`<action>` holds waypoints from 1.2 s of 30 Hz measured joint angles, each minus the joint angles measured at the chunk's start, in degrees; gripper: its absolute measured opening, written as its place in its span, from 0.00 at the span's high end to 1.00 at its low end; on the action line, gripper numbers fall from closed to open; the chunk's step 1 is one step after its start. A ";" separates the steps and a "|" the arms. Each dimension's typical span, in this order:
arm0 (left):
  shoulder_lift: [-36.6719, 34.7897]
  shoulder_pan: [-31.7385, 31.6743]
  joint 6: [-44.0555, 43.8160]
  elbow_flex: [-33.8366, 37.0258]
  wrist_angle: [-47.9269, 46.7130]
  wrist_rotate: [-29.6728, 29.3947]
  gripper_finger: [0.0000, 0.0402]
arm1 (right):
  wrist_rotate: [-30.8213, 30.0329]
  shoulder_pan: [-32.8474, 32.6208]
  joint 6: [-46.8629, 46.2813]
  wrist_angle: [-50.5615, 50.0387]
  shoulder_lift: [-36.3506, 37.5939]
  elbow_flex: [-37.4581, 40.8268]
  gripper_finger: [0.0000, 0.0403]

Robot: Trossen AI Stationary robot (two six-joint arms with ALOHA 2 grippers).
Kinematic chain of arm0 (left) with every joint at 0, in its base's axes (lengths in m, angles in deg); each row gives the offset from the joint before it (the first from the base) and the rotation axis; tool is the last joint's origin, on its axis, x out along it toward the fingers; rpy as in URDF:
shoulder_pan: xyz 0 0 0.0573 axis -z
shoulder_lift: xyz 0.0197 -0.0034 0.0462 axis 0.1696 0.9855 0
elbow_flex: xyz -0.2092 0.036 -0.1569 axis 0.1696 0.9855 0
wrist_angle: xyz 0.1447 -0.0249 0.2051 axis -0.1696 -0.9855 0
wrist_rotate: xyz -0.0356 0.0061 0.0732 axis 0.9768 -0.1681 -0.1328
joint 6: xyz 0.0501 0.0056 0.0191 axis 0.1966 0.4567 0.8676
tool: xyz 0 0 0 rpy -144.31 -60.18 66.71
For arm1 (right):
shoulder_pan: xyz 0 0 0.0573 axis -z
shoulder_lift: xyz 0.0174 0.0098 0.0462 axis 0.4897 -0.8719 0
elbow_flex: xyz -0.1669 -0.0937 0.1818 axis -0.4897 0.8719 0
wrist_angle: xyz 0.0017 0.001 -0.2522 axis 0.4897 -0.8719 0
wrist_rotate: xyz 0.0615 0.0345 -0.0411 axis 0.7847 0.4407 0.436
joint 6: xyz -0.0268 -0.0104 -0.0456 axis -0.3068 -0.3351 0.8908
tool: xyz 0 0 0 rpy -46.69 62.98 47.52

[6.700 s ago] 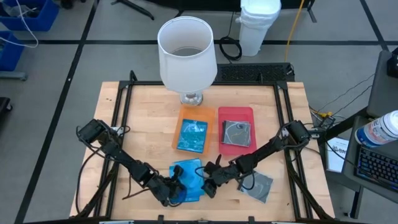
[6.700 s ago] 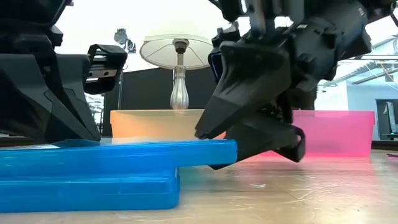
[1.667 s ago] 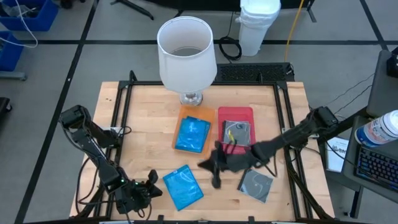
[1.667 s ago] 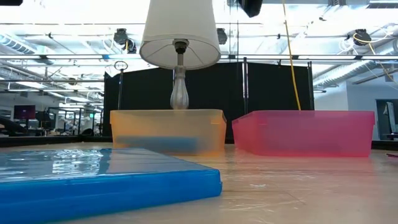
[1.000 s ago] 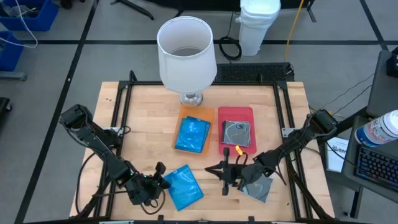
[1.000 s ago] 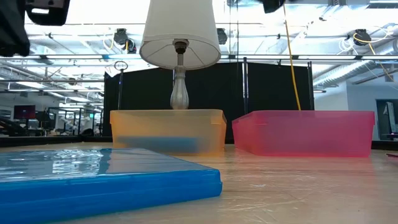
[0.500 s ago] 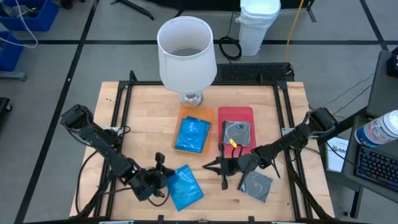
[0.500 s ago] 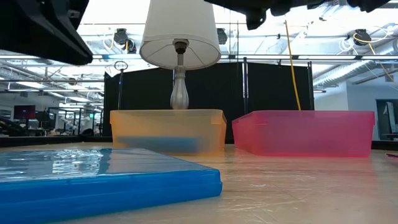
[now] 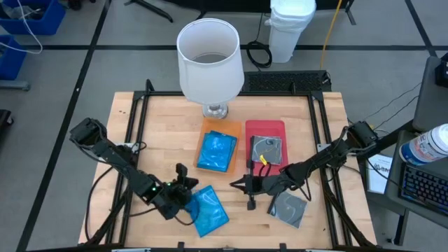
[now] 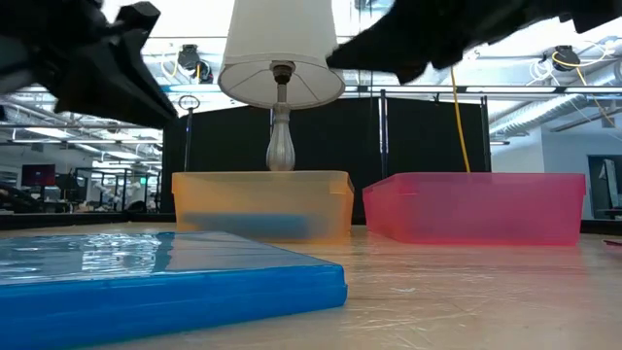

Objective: Pick & place jewel cases by type
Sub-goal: Adjust the orange bin

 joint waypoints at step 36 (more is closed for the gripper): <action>7.63 -28.35 7.55 -17.51 -27.34 40.37 0.55 | -4.90 -7.17 1.97 -12.67 6.69 -0.02 1.00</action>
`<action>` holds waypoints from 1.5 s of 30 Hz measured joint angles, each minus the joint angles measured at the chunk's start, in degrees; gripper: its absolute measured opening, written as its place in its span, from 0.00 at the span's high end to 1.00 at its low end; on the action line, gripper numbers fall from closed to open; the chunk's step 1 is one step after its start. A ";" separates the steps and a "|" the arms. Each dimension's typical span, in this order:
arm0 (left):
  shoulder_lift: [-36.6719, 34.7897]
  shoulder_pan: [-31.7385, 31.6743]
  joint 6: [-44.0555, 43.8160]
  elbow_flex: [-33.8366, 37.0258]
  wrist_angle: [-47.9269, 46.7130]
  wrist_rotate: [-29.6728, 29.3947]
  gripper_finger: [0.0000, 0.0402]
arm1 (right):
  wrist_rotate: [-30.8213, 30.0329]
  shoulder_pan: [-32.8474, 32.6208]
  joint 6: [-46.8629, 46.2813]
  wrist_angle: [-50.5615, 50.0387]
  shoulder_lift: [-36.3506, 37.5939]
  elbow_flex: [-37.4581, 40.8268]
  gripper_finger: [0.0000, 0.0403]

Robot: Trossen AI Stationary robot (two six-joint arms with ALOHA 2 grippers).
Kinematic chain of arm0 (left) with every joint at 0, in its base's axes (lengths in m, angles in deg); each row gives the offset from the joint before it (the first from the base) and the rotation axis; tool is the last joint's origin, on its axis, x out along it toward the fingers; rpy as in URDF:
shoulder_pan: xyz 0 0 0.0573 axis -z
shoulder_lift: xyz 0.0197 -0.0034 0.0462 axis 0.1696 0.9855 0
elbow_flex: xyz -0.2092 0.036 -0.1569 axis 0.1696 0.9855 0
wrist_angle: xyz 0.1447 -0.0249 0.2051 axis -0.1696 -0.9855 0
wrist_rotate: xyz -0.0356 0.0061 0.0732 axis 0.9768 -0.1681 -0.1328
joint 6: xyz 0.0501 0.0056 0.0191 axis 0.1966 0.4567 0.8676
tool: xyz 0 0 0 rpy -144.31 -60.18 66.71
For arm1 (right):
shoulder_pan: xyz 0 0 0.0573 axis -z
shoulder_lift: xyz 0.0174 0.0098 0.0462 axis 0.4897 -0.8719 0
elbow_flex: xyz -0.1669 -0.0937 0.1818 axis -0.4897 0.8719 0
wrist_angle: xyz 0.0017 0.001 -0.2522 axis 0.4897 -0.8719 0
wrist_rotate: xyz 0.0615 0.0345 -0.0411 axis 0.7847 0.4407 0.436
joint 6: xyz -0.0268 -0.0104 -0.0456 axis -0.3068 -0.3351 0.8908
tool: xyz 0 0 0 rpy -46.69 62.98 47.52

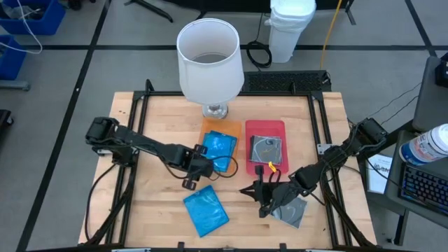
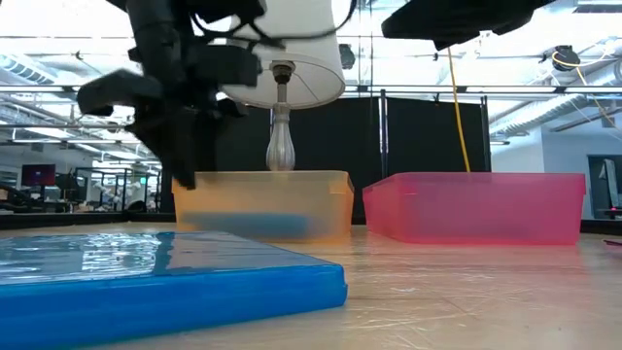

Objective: Pick & place jewel cases by type
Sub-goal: Adjust the orange bin

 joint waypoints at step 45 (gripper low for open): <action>2.14 0.32 -24.48 0.26 -0.94 4.04 0.93 | 0.09 0.02 -1.56 0.74 -0.02 0.00 1.00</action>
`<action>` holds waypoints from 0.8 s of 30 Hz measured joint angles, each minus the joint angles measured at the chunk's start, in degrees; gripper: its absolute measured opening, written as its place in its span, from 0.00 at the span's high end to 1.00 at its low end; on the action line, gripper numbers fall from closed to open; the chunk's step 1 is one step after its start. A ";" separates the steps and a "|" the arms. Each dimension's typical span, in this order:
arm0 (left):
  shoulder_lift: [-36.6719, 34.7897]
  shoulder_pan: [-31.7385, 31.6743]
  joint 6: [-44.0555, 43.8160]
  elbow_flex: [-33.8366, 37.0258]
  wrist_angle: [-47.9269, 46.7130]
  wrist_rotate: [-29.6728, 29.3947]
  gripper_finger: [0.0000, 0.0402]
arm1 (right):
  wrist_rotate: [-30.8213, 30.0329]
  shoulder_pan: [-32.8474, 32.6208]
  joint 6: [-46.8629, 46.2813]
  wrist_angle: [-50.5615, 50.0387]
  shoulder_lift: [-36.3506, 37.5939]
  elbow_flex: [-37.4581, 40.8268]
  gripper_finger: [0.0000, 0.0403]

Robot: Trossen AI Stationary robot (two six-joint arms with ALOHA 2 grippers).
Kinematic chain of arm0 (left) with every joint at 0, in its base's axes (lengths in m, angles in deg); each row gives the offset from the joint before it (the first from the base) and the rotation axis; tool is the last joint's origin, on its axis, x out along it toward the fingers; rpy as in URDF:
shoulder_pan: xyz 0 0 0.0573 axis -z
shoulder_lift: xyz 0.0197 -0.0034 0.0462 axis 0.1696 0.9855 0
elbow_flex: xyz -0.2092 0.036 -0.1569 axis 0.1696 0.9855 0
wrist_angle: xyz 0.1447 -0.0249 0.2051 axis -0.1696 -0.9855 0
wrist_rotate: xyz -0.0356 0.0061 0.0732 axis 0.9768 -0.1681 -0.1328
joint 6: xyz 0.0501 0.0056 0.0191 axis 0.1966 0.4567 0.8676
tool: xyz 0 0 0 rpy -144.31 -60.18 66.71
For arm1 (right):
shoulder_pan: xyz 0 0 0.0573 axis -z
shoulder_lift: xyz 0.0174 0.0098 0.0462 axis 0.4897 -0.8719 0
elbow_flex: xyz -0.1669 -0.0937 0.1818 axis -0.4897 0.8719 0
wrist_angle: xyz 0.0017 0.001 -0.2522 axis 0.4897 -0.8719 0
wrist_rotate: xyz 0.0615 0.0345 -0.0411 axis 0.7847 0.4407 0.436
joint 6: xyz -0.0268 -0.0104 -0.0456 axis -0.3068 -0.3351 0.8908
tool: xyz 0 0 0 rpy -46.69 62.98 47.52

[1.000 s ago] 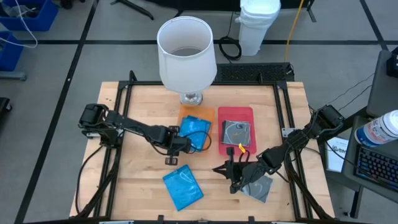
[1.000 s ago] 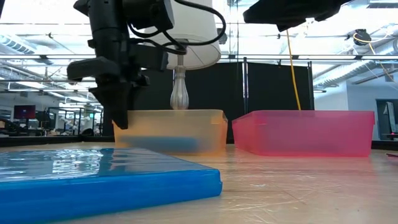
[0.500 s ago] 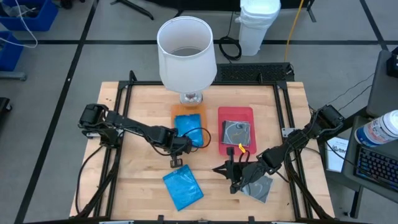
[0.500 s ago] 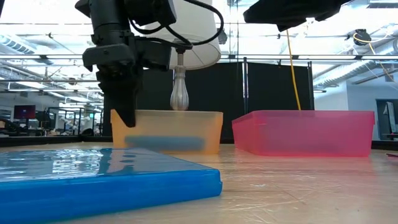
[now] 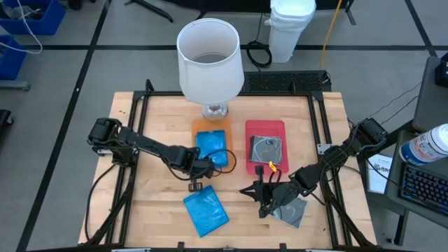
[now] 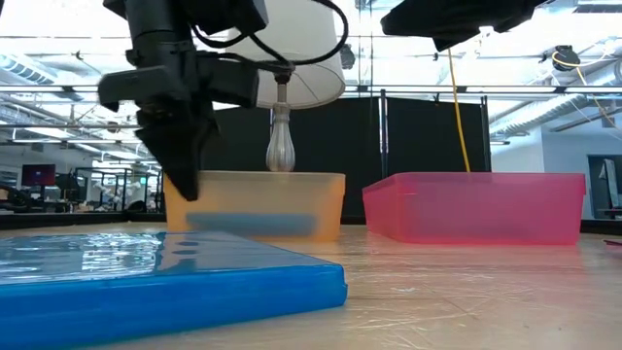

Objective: Pick & place jewel cases by type
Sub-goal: Adjust the orange bin, then put the black CD case into the red bin

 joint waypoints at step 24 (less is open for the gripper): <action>0.00 0.49 6.60 -4.65 -6.99 -0.88 0.62 | 0.06 -0.02 -1.49 0.43 0.00 0.00 1.00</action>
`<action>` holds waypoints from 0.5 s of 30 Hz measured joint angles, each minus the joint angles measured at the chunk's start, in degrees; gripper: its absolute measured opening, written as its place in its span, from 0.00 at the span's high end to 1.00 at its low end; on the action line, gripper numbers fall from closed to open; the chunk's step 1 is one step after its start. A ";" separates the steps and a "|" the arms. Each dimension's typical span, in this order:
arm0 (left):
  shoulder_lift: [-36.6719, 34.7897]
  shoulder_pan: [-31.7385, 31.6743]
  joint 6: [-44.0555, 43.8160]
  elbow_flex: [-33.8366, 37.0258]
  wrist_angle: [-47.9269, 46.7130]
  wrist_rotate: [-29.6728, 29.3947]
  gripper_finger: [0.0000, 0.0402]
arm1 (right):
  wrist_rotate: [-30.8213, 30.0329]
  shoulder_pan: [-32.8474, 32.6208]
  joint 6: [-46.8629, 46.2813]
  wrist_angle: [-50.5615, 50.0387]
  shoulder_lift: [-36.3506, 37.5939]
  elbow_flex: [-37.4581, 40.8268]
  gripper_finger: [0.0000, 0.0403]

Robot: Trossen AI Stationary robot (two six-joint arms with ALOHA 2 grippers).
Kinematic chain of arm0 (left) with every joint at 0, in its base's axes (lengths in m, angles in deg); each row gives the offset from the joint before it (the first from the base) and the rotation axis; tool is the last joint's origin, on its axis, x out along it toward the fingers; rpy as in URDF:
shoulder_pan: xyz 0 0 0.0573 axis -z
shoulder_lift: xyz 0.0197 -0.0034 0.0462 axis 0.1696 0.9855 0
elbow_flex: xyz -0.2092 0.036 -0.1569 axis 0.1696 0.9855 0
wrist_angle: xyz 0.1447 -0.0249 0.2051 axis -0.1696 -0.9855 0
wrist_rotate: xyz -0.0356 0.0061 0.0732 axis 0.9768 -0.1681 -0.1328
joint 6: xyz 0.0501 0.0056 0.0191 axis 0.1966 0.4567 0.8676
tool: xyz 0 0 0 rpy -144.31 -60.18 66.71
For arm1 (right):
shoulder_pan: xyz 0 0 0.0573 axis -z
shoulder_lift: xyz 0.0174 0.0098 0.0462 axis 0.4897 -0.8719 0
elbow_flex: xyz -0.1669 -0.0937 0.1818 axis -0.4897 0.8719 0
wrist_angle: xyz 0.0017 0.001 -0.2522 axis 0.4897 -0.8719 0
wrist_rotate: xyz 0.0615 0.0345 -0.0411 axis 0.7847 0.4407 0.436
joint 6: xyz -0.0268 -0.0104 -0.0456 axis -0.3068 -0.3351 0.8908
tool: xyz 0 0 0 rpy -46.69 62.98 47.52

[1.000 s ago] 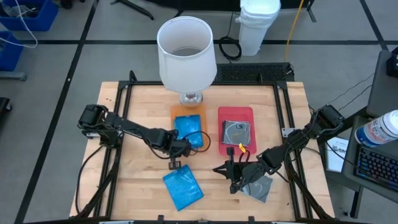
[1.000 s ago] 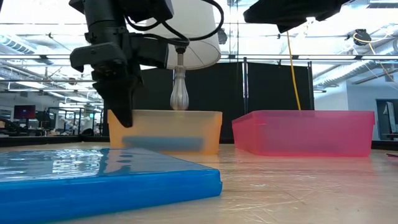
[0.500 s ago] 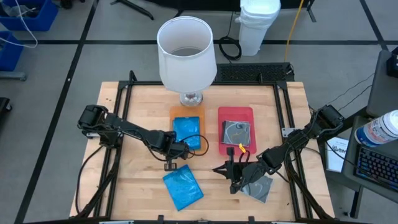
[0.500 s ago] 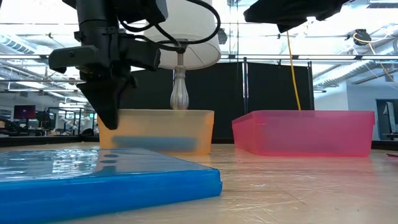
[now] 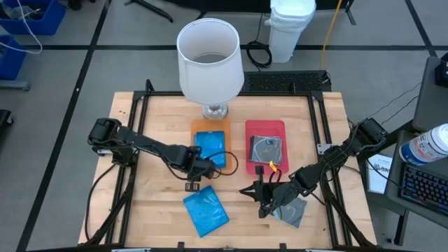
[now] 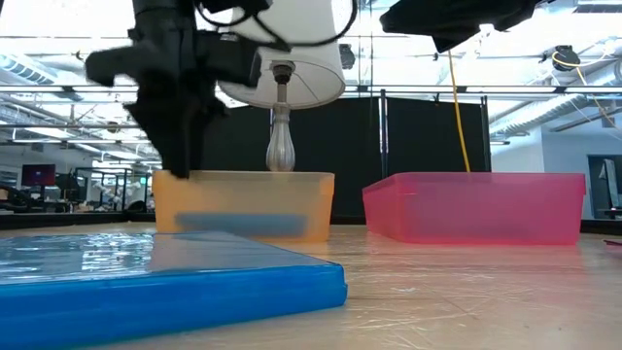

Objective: Pick & place jewel cases by type
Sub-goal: Put the black CD case into the red bin

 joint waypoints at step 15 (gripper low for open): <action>-5.28 13.23 1.49 -11.01 -15.51 4.23 0.71 | 0.02 -2.90 1.35 2.90 -0.02 0.02 1.00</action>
